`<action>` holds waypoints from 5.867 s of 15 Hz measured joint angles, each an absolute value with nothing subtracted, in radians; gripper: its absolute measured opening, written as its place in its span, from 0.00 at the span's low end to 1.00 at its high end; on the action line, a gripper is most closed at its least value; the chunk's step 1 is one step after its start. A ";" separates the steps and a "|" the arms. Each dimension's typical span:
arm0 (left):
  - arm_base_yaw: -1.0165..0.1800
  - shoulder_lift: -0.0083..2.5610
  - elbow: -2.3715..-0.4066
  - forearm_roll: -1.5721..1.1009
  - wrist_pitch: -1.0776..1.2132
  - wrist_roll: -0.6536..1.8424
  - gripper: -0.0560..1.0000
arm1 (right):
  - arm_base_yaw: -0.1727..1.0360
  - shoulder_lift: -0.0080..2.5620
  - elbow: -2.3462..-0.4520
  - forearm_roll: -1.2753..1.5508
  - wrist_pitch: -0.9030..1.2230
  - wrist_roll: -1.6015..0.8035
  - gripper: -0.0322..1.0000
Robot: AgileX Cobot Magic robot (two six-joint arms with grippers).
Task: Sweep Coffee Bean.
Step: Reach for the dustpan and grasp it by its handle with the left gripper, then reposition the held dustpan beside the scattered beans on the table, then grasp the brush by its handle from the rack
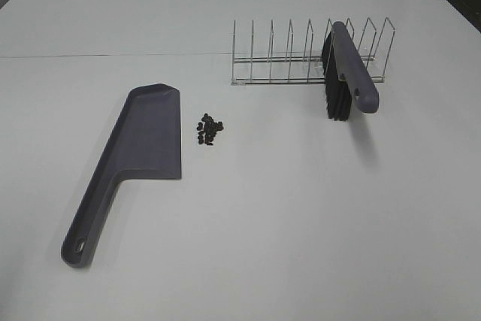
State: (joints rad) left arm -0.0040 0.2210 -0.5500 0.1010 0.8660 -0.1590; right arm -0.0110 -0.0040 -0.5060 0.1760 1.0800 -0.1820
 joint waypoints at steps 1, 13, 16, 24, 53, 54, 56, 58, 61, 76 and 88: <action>-0.004 0.256 -0.550 0.092 0.844 -0.153 0.76 | -0.011 -0.004 -0.506 0.176 1.080 -0.182 0.75; -0.033 1.129 -0.704 -0.077 0.262 -0.088 0.76 | -0.011 -0.004 -0.506 0.176 1.080 -0.182 0.75; -0.135 1.316 -0.852 -0.086 0.366 -0.085 0.76 | -0.011 -0.004 -0.506 0.176 1.080 -0.182 0.75; -0.181 1.723 -1.139 -0.207 0.772 -0.083 0.76 | -0.011 -0.004 -0.506 0.176 1.080 -0.182 0.75; -0.333 2.059 -1.156 -0.149 0.726 -0.188 0.39 | -0.011 -0.004 -0.506 0.177 1.080 -0.182 0.75; -0.333 2.060 -1.156 -0.149 0.725 -0.200 0.39 | -0.011 -0.004 -0.506 0.177 1.080 -0.182 0.75; -0.333 2.060 -1.156 -0.148 0.724 -0.221 0.39 | -0.011 -0.004 -0.506 0.177 1.080 -0.182 0.75; -0.333 2.060 -1.156 -0.146 0.722 -0.240 0.39 | -0.011 -0.004 -0.506 0.177 1.080 -0.182 0.75; -0.333 2.047 -1.154 -0.131 0.718 -0.255 0.39 | -0.011 -0.004 -0.506 0.177 1.080 -0.182 0.75; -0.333 1.958 -1.120 -0.068 0.718 -0.262 0.38 | -0.011 0.256 -0.556 0.240 0.904 -0.172 0.75; -0.333 1.958 -1.120 -0.068 0.717 -0.239 0.38 | -0.011 1.281 -1.431 0.253 1.114 -0.142 0.61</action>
State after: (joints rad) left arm -0.3330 1.9580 -1.1200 -0.0680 0.7170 -0.2390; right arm -0.0110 1.2810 -1.4310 0.2530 1.1140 -0.1420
